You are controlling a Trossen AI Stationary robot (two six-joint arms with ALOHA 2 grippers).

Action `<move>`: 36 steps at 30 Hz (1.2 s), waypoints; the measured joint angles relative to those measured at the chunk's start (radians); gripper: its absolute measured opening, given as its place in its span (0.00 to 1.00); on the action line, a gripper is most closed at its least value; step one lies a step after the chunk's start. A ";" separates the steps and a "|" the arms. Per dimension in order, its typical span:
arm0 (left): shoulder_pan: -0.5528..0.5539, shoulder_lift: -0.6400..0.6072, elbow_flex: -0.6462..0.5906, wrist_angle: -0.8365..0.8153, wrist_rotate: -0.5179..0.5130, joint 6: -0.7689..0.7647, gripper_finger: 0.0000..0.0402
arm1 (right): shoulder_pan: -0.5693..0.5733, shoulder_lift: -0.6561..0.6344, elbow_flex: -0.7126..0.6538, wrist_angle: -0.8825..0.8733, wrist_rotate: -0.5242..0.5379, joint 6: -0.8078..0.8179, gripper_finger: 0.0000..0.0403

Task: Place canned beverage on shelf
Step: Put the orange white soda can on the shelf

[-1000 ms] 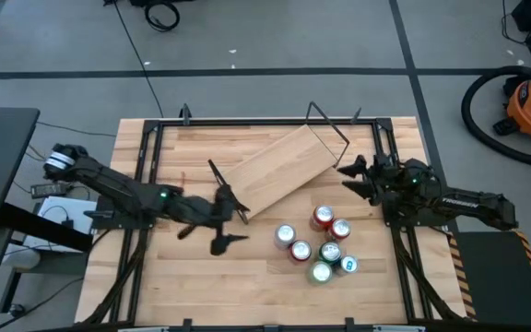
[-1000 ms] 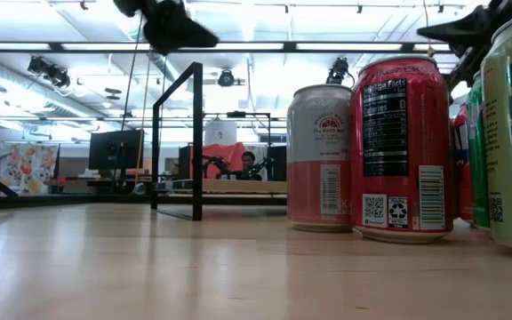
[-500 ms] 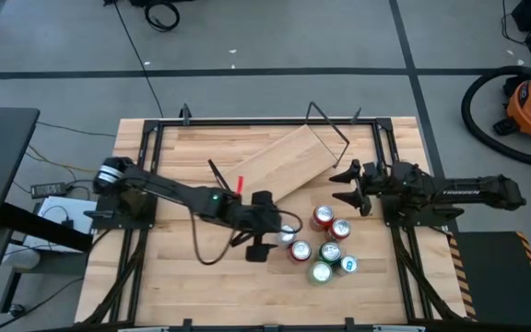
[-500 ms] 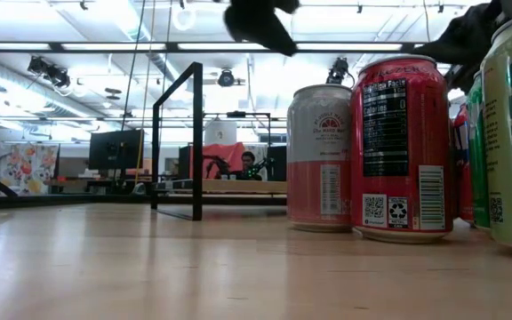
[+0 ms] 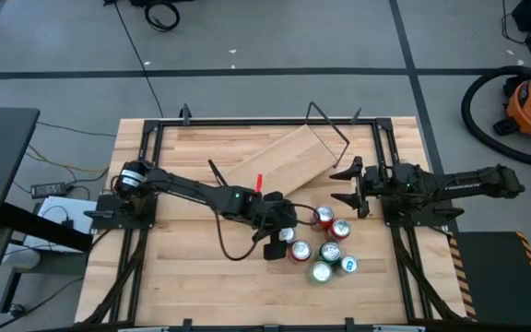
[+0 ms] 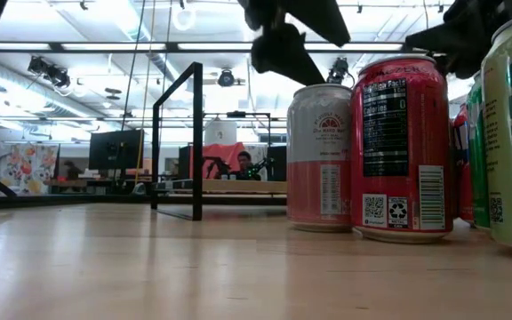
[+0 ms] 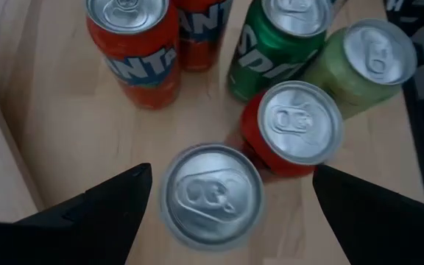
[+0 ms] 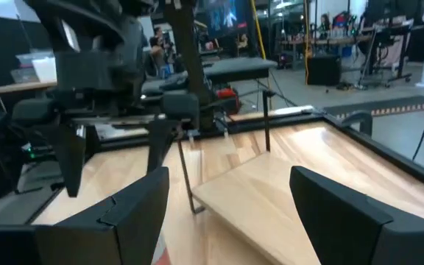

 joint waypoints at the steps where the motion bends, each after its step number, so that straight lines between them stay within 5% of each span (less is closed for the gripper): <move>1: 0.005 0.003 0.000 0.009 0.000 0.006 0.97 | 0.011 0.002 0.000 -0.012 0.013 0.000 0.73; 18: 0.002 0.056 0.000 0.018 -0.058 0.069 0.97 | 0.217 0.094 0.000 -0.062 0.200 -0.162 0.73; 36: 0.003 0.106 -0.001 -0.042 -0.061 0.133 0.94 | 0.223 0.112 0.000 -0.086 0.214 -0.192 0.73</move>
